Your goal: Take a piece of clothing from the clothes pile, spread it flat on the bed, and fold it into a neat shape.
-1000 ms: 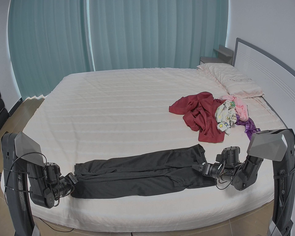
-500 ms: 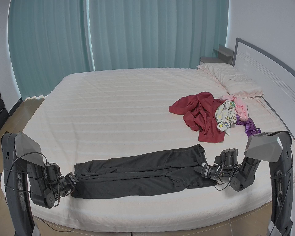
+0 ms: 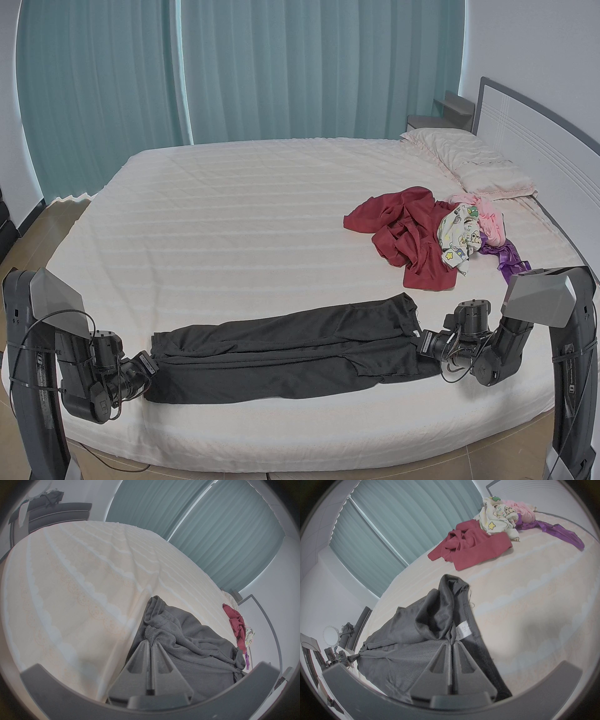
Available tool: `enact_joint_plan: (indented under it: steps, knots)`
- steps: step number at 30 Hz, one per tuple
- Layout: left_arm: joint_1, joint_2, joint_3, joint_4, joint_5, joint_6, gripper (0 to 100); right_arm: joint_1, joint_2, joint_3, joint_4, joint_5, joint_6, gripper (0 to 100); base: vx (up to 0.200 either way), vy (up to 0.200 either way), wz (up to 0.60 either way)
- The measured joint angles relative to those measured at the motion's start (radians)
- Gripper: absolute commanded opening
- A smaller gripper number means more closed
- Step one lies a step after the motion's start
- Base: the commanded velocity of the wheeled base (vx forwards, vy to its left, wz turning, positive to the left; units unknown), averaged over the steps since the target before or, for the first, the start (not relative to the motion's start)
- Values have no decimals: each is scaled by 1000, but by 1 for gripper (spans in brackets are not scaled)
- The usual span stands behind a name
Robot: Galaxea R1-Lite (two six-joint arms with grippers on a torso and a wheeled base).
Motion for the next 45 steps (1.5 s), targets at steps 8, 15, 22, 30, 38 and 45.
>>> enact_joint_plan:
  steps: [8,15,22,30,38,45]
  knots:
    - [-5,10,0,-1,27,8,0,-6,12,-1,-75,-21,1,0,0,0,0]
    - [-11,19,-1,-3,35,29,100,0,17,-1,-78,-23,23,0,0,0,0]
    - [-12,24,0,-3,35,29,100,8,22,-3,-83,-24,24,100,0,0,0]
    - [-12,24,0,-3,34,29,100,10,26,-2,-109,-22,25,100,0,0,0]
    - [5,-13,12,-5,26,11,100,-1,12,14,-129,-33,50,100,0,0,0]
    - [23,-135,25,-7,-17,-94,100,-30,-49,27,-125,-43,164,100,0,0,0]
